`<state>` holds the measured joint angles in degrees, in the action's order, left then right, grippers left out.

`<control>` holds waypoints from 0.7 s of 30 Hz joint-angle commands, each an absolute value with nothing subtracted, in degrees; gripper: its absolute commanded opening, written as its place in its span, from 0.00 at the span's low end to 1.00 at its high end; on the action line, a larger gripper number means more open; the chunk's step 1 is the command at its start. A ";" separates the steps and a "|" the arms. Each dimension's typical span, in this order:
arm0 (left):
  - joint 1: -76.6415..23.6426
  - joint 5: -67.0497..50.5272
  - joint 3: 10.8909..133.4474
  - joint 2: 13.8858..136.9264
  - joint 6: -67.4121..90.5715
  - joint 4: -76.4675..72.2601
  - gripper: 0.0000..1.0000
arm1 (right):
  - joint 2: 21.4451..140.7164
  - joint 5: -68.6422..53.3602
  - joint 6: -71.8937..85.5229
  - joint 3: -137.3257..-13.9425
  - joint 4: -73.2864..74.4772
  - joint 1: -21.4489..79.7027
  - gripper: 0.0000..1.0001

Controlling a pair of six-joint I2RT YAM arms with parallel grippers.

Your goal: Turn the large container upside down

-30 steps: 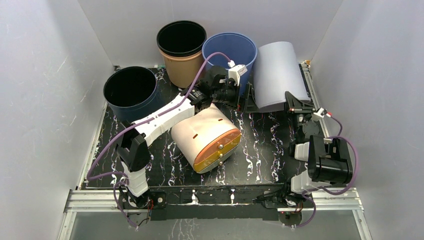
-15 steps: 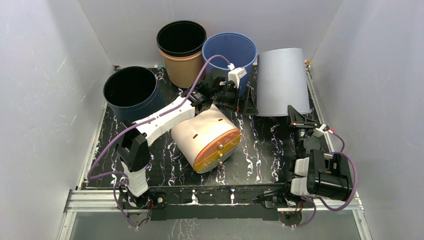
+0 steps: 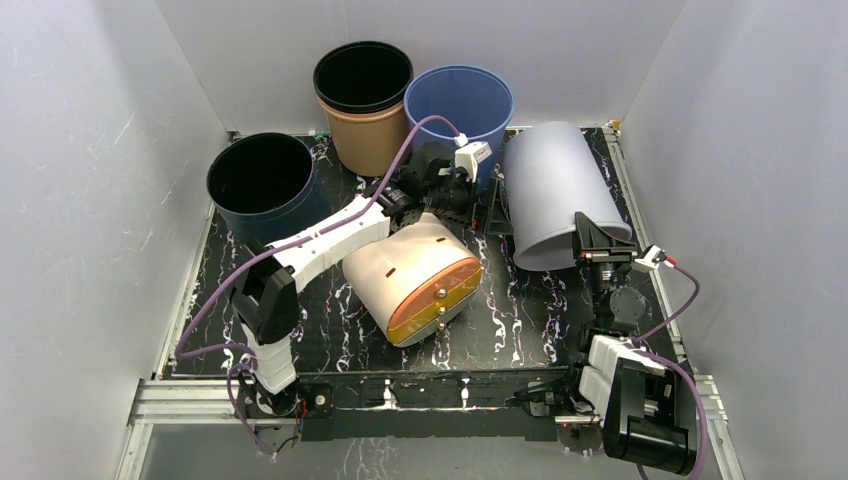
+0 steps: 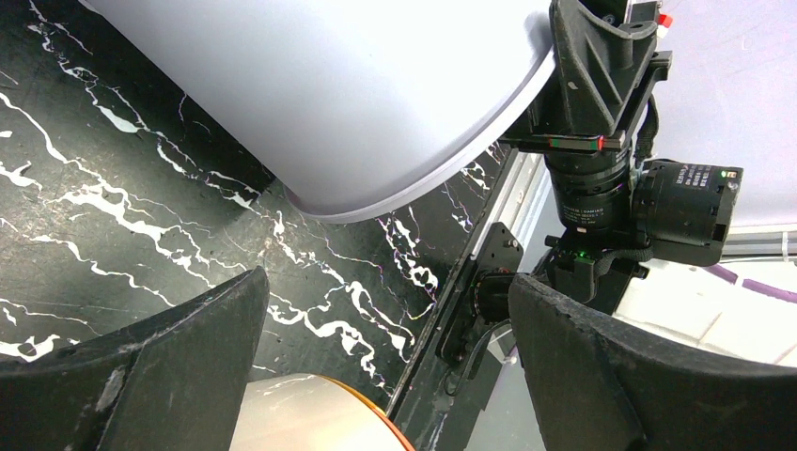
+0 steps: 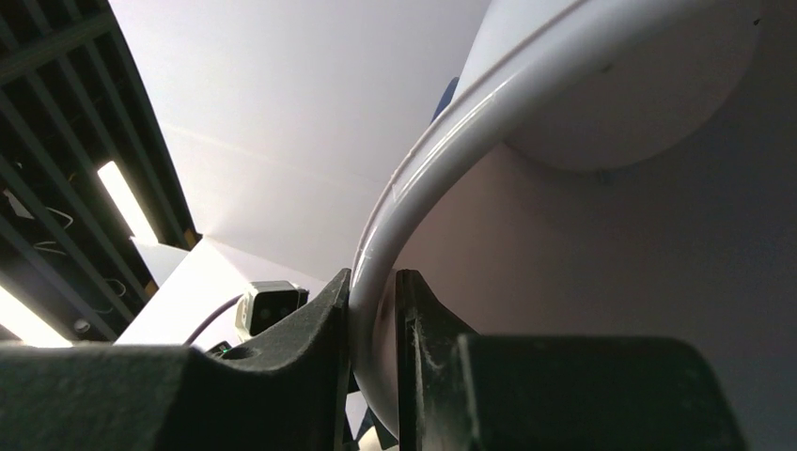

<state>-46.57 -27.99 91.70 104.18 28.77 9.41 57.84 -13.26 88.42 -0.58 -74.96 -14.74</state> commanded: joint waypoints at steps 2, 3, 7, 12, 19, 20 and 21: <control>-46.49 -29.04 90.90 99.86 28.57 8.56 0.98 | 58.35 -13.36 85.07 11.38 -69.94 -14.94 0.08; -46.49 -29.09 90.80 99.77 28.56 8.57 0.98 | 58.36 -13.22 84.81 11.34 -69.80 -14.94 0.04; -46.49 -29.04 90.88 99.67 28.31 8.90 0.98 | 58.35 -12.41 85.04 11.08 -71.00 -14.94 0.00; -46.49 -29.18 91.05 99.67 28.26 9.25 0.98 | 59.37 -12.58 84.93 4.98 -72.54 -14.94 0.00; -46.49 -28.70 91.03 99.09 27.95 10.03 0.98 | 71.61 -7.39 85.03 -8.82 -77.47 -14.94 0.00; -46.49 -28.59 91.13 99.04 27.88 10.28 0.98 | 74.08 -6.76 85.40 -11.20 -79.50 -14.94 0.00; -46.48 -28.39 91.24 98.86 27.79 10.50 0.98 | 76.69 -6.10 85.88 -13.51 -80.91 -14.94 0.00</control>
